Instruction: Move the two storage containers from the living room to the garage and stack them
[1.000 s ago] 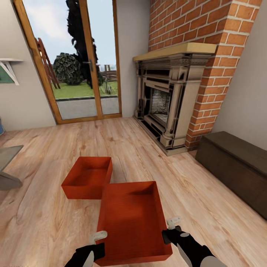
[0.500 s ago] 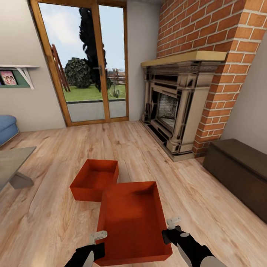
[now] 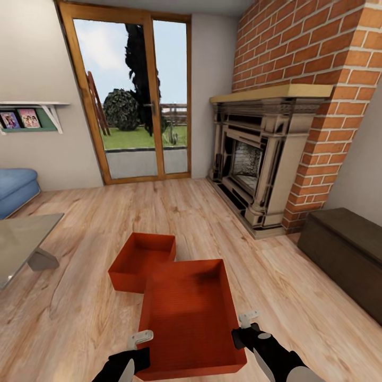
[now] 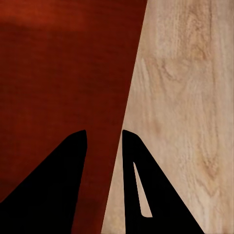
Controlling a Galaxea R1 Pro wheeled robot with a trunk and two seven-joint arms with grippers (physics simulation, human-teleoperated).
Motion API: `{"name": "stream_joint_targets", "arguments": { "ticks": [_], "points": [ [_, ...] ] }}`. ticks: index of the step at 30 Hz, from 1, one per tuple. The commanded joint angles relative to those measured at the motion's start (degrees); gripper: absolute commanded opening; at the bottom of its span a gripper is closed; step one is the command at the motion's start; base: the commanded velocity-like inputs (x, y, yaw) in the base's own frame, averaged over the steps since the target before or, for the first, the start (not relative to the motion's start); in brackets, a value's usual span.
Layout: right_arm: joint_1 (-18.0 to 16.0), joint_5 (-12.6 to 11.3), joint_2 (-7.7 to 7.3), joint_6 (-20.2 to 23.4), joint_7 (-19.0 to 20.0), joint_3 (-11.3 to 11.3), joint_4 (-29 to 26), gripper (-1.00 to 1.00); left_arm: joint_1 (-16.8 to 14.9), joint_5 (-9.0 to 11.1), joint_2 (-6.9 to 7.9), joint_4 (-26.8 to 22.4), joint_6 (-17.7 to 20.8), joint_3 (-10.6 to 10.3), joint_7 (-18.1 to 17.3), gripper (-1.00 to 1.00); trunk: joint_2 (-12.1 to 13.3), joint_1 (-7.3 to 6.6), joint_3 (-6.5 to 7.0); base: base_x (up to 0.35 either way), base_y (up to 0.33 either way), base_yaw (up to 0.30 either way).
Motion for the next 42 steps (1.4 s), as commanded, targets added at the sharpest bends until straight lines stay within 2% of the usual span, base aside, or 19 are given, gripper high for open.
{"name": "stream_joint_targets", "arguments": {
  "ticks": [1, 42],
  "points": [
    [0.0, 0.53, 3.5, 0.37, 0.12, -1.35, 0.05, -1.0, 0.02, 1.44, -0.21, -0.23, 0.12, -2.48, 0.38, -1.0, 0.39, -0.23, 0.22, 0.0, 0.0, 0.094],
    [0.0, 0.53, 3.5, 0.28, 0.06, -1.35, 0.14, -1.0, 0.03, 1.44, -0.2, -0.23, 0.21, -2.48, 0.34, -1.0, 16.83, -9.24, 11.18, 0.0, 0.0, 0.106]
  ]
}}
